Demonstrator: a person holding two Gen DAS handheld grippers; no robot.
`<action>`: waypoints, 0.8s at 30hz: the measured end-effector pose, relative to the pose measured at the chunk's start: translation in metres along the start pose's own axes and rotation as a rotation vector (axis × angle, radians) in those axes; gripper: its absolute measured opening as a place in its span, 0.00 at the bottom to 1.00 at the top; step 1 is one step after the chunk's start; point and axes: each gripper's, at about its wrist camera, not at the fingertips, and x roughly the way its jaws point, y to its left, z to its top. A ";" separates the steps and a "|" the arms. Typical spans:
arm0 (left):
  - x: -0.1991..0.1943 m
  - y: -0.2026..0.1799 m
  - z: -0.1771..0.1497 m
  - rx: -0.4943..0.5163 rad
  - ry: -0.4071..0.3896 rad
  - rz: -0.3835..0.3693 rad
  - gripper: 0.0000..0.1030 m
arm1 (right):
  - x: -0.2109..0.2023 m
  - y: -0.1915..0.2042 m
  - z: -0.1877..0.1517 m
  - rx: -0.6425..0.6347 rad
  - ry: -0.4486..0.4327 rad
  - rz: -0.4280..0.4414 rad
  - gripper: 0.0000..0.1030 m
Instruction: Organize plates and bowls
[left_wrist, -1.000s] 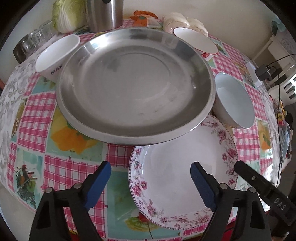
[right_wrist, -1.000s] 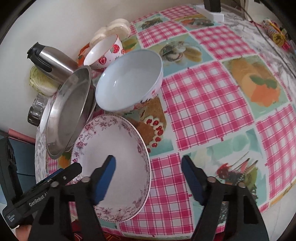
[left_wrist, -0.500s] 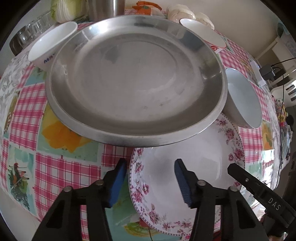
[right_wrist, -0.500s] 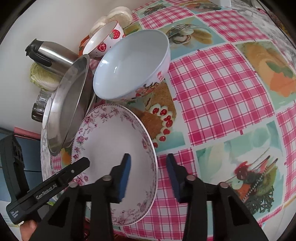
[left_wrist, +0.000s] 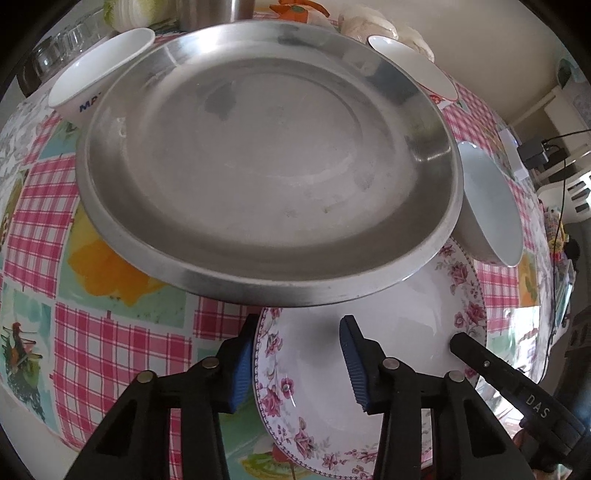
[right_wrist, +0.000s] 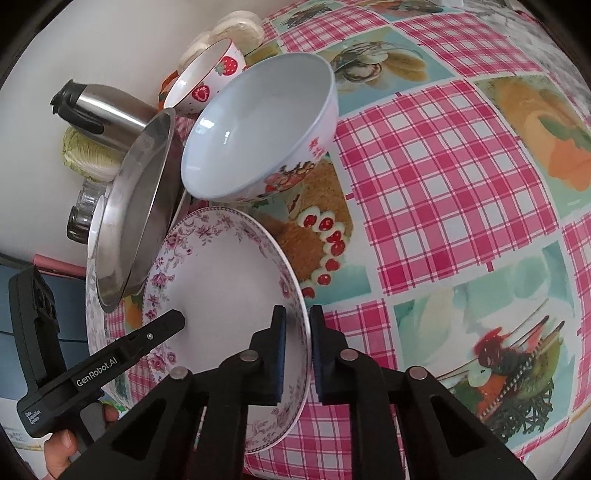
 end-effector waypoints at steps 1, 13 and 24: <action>0.000 0.000 0.001 0.000 -0.004 -0.002 0.45 | 0.000 -0.002 0.001 0.005 -0.001 0.008 0.11; -0.008 0.010 -0.009 0.015 -0.044 0.028 0.31 | -0.008 -0.026 0.012 0.031 -0.014 0.053 0.10; -0.006 -0.002 -0.019 0.046 -0.029 -0.013 0.26 | -0.029 -0.045 0.011 0.064 -0.034 0.035 0.11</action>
